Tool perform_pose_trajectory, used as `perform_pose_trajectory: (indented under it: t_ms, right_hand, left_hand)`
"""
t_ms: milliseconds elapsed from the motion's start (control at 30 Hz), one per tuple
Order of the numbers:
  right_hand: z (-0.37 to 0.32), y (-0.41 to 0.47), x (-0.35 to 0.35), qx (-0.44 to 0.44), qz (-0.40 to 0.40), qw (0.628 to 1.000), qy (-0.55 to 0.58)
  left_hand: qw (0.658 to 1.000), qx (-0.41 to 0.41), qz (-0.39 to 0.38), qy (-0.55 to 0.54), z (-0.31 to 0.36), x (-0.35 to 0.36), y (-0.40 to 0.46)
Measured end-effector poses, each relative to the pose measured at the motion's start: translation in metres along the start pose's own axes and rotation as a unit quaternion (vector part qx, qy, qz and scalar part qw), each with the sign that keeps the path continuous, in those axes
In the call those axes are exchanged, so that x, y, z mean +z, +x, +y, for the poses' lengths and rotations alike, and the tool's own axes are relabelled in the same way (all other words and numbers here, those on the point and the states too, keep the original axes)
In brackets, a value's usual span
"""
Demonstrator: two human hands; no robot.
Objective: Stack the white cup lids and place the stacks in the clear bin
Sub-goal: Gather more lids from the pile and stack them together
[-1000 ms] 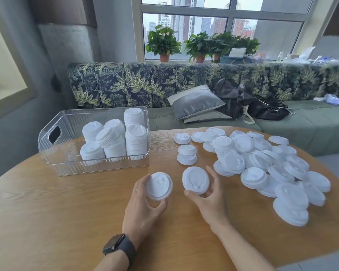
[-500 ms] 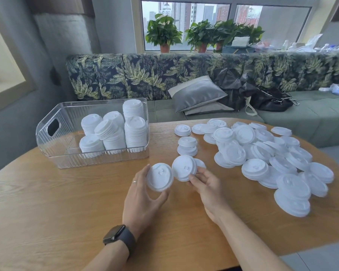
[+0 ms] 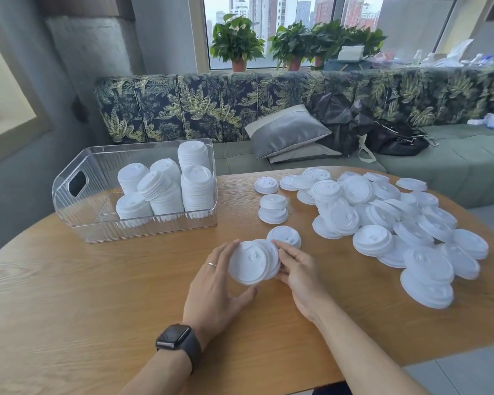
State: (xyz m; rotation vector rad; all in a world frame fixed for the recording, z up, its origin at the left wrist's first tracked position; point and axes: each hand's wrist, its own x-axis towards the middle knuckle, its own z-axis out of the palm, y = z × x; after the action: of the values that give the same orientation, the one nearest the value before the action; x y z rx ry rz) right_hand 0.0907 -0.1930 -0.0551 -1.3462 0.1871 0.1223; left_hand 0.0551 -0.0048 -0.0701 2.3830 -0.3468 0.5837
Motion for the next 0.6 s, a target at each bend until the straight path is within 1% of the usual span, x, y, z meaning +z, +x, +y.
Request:
perform_pose_trajectory:
  t_ms: [133, 300, 600]
  right_hand:
    - [-0.0001, -0.0012, 0.0000, 0.002, -0.012, 1.000, -0.002]
    - [-0.0027, -0.0023, -0.0010, 0.007, -0.052, 0.999, -0.004]
    - [-0.0050, -0.0044, -0.0028, 0.015, -0.074, 0.997, 0.011]
  left_hand:
    - [1.000, 0.022, -0.001, 0.004, 0.0008, 0.0001, -0.0003]
    - [0.999, 0.033, -0.008, 0.010, 0.0006, 0.0008, 0.0007]
    - [0.998, 0.004, -0.053, -0.019, 0.0027, -0.0002, -0.0006]
